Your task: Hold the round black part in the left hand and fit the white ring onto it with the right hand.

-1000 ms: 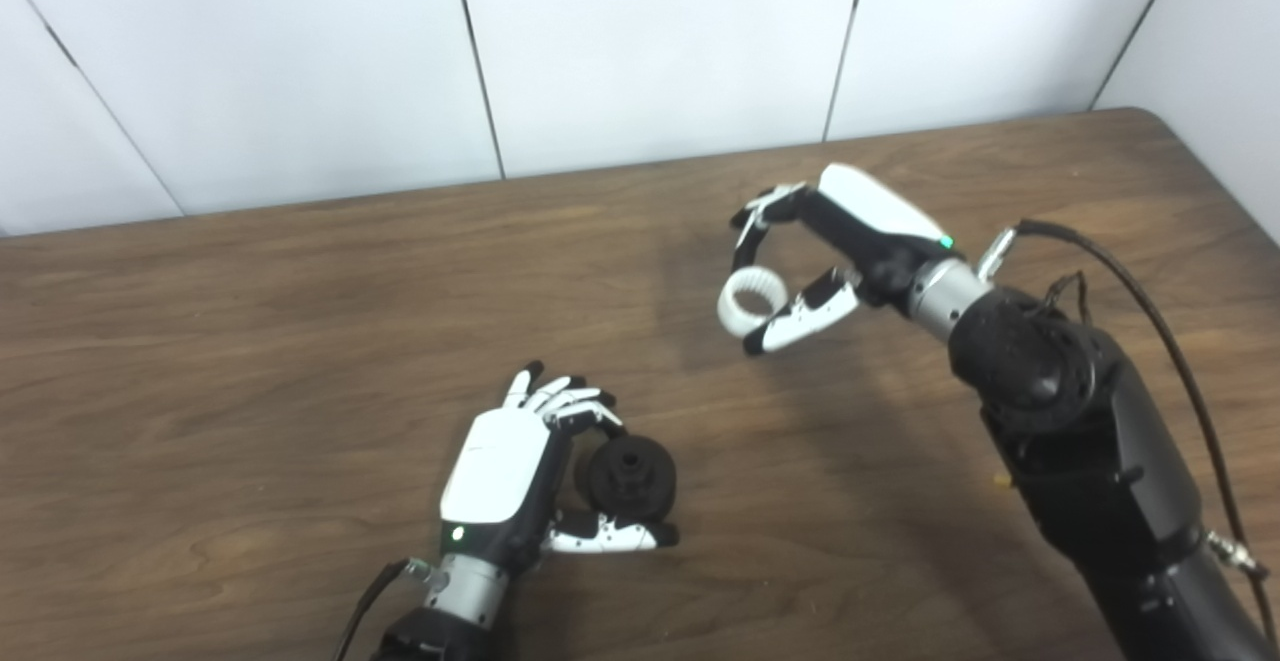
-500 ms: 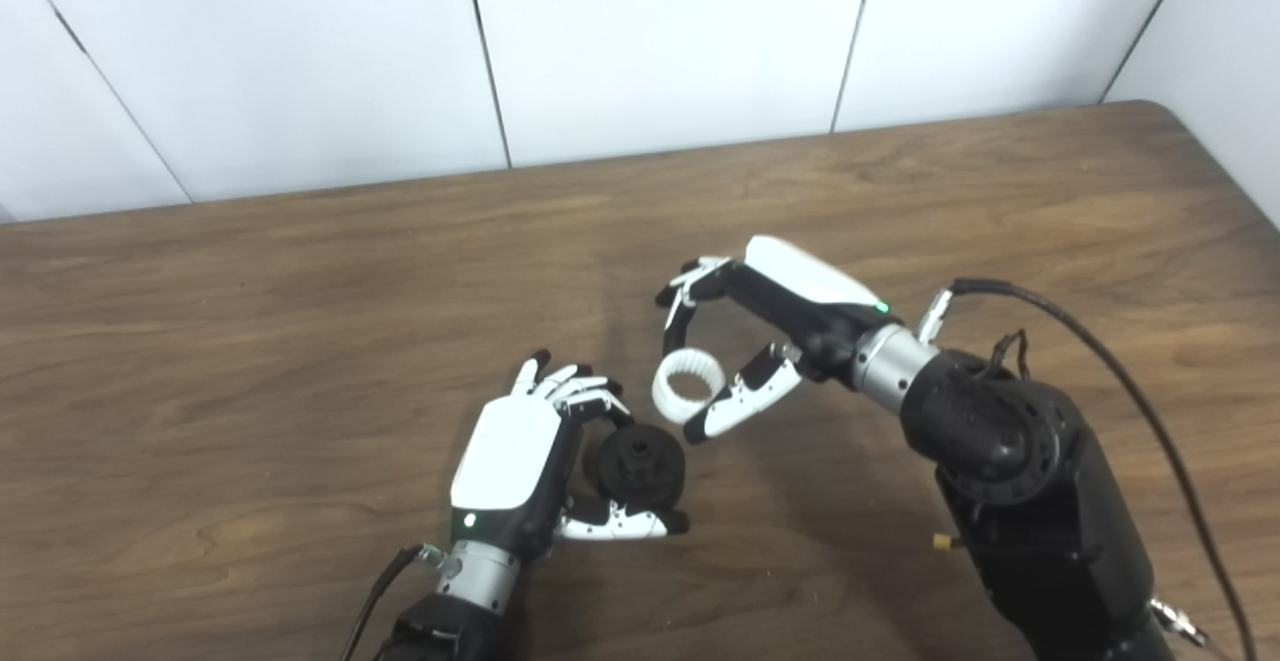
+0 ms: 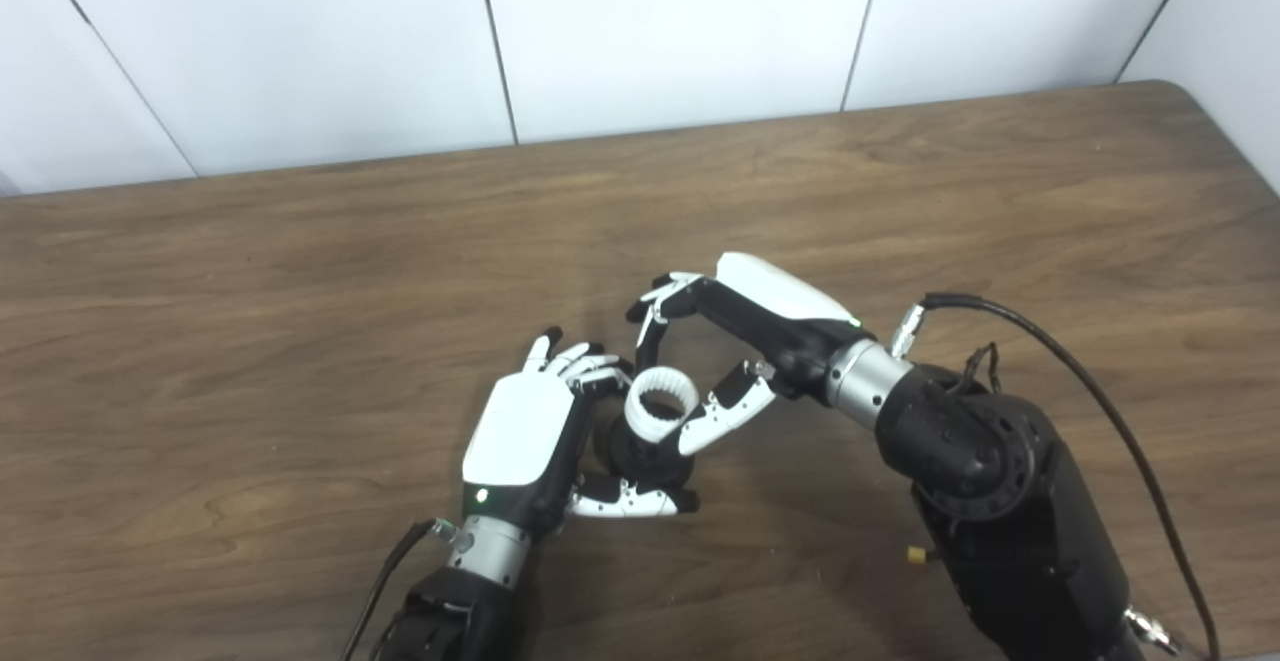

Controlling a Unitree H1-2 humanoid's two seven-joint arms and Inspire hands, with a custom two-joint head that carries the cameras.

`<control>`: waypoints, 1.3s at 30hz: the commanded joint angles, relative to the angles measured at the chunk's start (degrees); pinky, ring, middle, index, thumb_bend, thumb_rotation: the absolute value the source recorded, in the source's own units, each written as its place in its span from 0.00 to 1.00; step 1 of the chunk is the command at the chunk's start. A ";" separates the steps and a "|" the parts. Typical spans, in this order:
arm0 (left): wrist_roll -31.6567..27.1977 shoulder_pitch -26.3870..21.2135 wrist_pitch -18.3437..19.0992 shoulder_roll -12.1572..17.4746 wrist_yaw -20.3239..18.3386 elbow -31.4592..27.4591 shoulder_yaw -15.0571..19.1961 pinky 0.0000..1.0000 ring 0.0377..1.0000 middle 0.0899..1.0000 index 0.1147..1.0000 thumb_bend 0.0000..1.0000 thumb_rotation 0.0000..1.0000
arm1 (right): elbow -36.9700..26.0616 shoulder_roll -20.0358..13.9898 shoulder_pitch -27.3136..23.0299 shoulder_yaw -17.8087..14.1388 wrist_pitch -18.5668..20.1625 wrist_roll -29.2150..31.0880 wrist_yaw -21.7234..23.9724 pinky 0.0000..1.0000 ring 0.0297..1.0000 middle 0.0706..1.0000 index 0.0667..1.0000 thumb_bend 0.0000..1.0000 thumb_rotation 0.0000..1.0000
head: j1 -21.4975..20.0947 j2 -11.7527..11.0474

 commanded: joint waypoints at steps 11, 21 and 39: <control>1.09 0.05 1.29 -0.22 -2.20 0.11 -1.21 1.00 0.86 0.74 0.42 0.52 0.06 | 0.32 0.34 -0.27 1.50 -0.09 -0.17 -2.60 0.91 0.94 0.81 0.45 0.52 0.13 | 0.19 0.43; 1.26 -0.02 1.73 -0.25 -2.17 -0.11 -1.46 1.00 0.86 0.74 0.42 0.52 0.06 | 1.01 -0.23 -0.05 1.76 -0.26 0.05 -3.28 0.91 0.93 0.80 0.45 0.52 0.13 | 0.18 0.51; 1.31 0.02 2.02 -0.11 -2.62 -0.78 -1.81 1.00 0.86 0.74 0.42 0.52 0.06 | 1.31 -0.56 -0.05 1.48 -0.30 0.45 -4.22 0.89 0.93 0.79 0.45 0.52 0.13 | 0.15 0.53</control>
